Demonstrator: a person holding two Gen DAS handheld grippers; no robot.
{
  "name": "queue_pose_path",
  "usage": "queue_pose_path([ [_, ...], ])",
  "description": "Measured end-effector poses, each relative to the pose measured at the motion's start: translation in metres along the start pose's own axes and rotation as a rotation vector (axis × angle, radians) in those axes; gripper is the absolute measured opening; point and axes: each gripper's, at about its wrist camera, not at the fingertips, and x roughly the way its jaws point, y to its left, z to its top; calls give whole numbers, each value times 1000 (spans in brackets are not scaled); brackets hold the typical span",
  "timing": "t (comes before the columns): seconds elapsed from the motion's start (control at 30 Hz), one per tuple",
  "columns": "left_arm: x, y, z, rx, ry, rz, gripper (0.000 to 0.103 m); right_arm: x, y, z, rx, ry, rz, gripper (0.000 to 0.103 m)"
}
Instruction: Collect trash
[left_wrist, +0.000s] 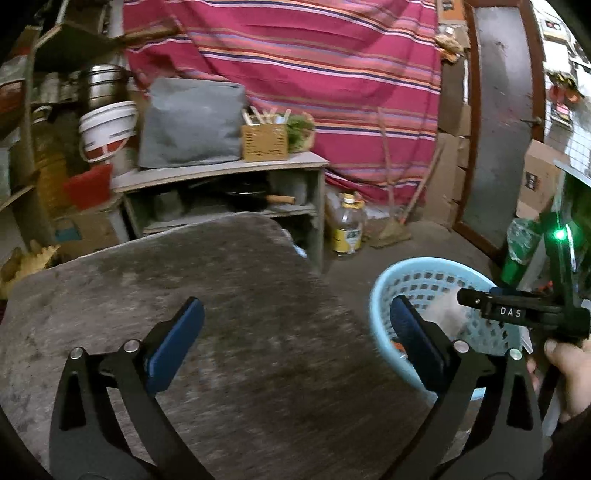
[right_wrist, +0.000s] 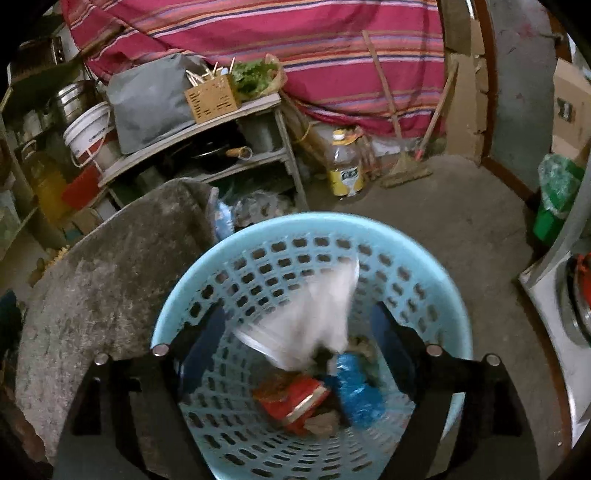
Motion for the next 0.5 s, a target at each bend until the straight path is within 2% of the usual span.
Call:
queue_pose_path([
  [0.1,-18,23,-5,-23,-17,35,98,-2,9,-3,-22,-17,-32,95],
  [0.3,-59,63,-24,-41,-52,84,98,-19,44,-16,-122,-59,-42,99],
  [0.43,-81,86,-42,-45,-43,120,98,-50,86,-35,-211,-127,-19,99],
  [0.5,-96,101,-57,-76,-37,150,98,-63,100,-45,-215,-156,0,99],
])
